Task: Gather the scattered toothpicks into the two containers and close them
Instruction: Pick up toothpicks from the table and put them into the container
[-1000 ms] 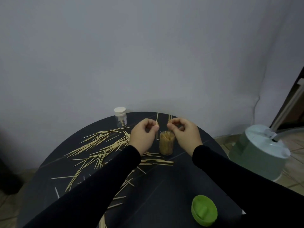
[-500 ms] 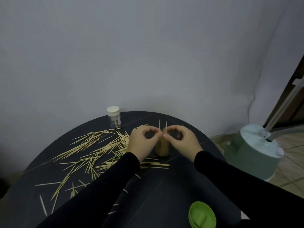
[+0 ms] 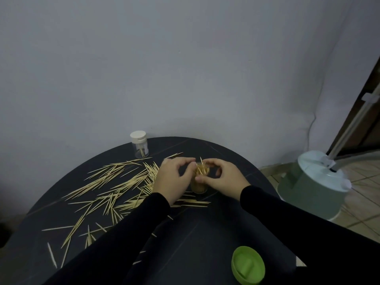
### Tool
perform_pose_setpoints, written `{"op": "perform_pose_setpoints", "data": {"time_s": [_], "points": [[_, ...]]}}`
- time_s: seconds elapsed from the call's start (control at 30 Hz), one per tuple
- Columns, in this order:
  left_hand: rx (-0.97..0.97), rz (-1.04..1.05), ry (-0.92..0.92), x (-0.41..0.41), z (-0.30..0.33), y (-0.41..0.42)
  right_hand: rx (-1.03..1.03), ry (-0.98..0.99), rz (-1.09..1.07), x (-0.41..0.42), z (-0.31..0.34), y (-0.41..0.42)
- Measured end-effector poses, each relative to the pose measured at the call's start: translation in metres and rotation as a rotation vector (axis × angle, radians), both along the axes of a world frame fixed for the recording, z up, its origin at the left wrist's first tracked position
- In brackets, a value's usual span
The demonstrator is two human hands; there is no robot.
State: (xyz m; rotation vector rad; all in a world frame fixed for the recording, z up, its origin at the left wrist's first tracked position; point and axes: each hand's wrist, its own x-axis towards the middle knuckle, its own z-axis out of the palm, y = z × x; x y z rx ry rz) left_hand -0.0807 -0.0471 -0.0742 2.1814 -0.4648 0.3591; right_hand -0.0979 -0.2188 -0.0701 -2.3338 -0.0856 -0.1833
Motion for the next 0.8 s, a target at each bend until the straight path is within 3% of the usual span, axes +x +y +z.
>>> {"op": "perform_pose_setpoints", "data": {"time_s": [0.2,0.5,0.67,0.8], "points": [[0.046,-0.099,-0.085,-0.005,0.008,-0.006,-0.050,-0.027,0.007,-0.004,0.004,0.000],[0.032,-0.128,0.100,0.003,0.011,-0.007,-0.133,-0.086,0.086,-0.011,0.010,0.005],[-0.023,-0.101,-0.030,0.000,0.015,-0.003,-0.140,-0.056,0.052,-0.012,0.011,0.005],[0.132,-0.066,-0.203,-0.001,0.009,0.001,-0.155,-0.052,0.028,-0.013,0.012,0.005]]}}
